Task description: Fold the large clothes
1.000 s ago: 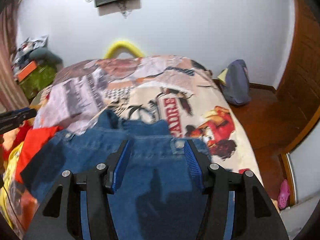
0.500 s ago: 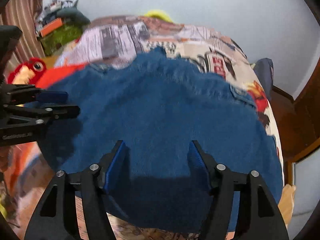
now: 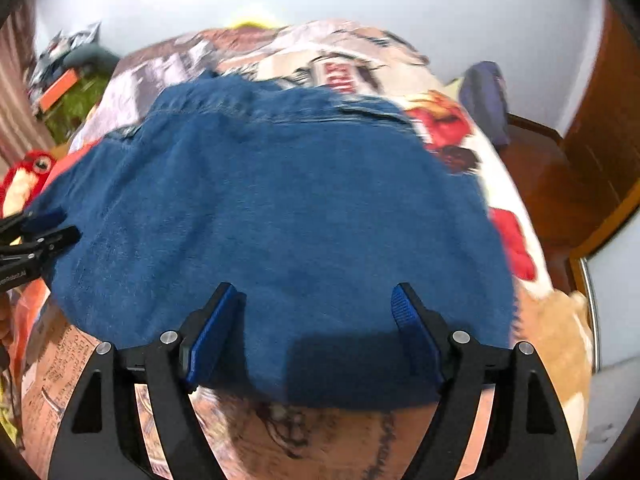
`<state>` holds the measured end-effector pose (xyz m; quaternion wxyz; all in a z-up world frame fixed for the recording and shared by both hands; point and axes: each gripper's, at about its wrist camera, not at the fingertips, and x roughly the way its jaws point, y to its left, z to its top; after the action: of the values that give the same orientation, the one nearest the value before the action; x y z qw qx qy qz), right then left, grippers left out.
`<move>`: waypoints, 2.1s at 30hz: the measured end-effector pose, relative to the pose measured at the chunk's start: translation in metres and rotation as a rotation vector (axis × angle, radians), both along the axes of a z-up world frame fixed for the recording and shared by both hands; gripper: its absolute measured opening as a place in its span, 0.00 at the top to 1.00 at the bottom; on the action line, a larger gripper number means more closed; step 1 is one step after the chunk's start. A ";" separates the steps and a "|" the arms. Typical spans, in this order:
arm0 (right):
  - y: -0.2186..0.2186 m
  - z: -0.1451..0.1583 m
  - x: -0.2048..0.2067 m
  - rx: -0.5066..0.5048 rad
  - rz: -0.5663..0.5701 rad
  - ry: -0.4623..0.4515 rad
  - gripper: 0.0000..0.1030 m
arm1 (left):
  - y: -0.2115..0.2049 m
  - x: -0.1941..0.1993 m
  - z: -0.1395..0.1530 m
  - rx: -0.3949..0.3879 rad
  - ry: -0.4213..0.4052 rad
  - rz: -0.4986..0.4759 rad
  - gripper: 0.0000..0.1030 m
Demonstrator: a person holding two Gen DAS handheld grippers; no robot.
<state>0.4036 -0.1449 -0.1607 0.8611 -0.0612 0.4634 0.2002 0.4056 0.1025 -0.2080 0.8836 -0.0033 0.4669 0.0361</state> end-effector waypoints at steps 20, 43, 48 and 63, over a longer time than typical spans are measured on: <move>-0.104 0.020 -0.030 0.070 -0.264 0.016 0.26 | 0.100 -0.079 0.024 -0.228 -0.025 0.395 0.33; -0.026 0.024 -0.053 -0.074 -0.039 -0.062 0.26 | 0.078 -0.027 -0.055 -0.886 0.070 0.425 0.33; -0.012 0.023 -0.057 -0.092 -0.003 -0.062 0.26 | 0.061 -0.021 -0.024 -0.819 0.014 0.411 0.33; 0.008 0.035 -0.068 -0.069 0.025 -0.064 0.26 | 0.061 0.008 0.003 -0.583 -0.083 0.514 0.68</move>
<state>0.3351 -0.1368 -0.1258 0.8704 -0.1029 0.4412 0.1929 0.4136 0.1631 -0.2047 0.8260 -0.3726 0.4052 0.1217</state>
